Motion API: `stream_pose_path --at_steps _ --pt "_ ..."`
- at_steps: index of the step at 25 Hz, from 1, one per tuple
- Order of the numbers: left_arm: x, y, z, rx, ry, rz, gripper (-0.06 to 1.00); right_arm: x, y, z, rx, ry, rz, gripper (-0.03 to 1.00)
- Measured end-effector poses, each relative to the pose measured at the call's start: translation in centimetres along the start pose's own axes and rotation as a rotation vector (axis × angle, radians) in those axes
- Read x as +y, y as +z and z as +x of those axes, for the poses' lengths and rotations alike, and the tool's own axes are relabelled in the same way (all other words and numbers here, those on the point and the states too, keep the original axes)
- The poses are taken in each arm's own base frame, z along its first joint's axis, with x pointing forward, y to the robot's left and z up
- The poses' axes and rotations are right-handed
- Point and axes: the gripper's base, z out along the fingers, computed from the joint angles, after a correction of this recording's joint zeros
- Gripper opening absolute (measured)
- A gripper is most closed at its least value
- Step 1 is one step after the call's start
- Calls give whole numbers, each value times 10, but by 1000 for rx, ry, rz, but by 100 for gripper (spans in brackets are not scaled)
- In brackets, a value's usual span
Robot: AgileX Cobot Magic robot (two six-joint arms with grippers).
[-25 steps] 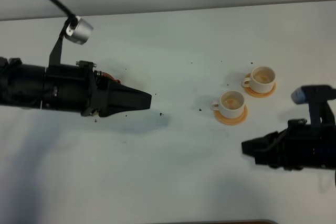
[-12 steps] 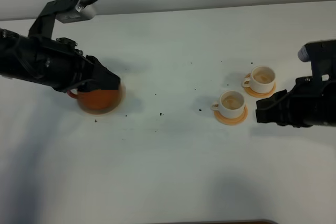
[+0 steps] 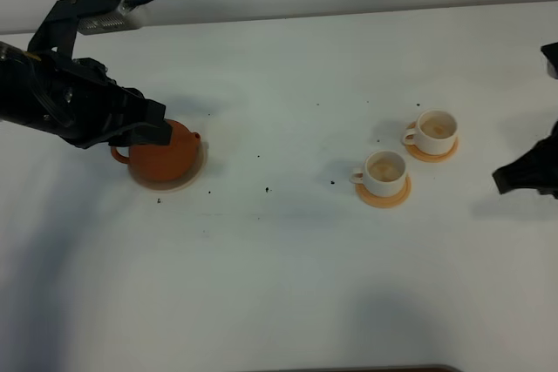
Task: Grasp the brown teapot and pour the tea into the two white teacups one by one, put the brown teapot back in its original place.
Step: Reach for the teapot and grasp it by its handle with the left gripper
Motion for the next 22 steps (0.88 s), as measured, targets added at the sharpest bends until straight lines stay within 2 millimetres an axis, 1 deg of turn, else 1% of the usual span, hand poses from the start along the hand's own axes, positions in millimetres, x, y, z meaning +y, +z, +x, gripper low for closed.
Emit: stream_pose_path --at_steps 4,7,10,15,17,18,21,22 --pt "0 0 0 0 -1 0 30 -5 -28 17 19 -33 36 24" --pt "0 0 0 0 1 0 30 -7 -57 33 -21 -66 31 24" --pt "0 0 0 0 2 0 30 -5 -82 52 -71 -107 -14 24" --pt "0 0 0 -1 1 1 30 6 -117 80 -184 -170 -149 24" --pt "0 0 0 -1 1 1 30 9 -123 93 -229 -169 -184 24" --pt "0 0 0 -1 1 1 30 10 -121 101 -232 -170 -195 24" --pt "0 0 0 -1 1 1 30 12 -110 131 -229 -180 -204 24" --pt "0 0 0 -1 1 1 30 14 -103 140 -218 -179 -209 24"
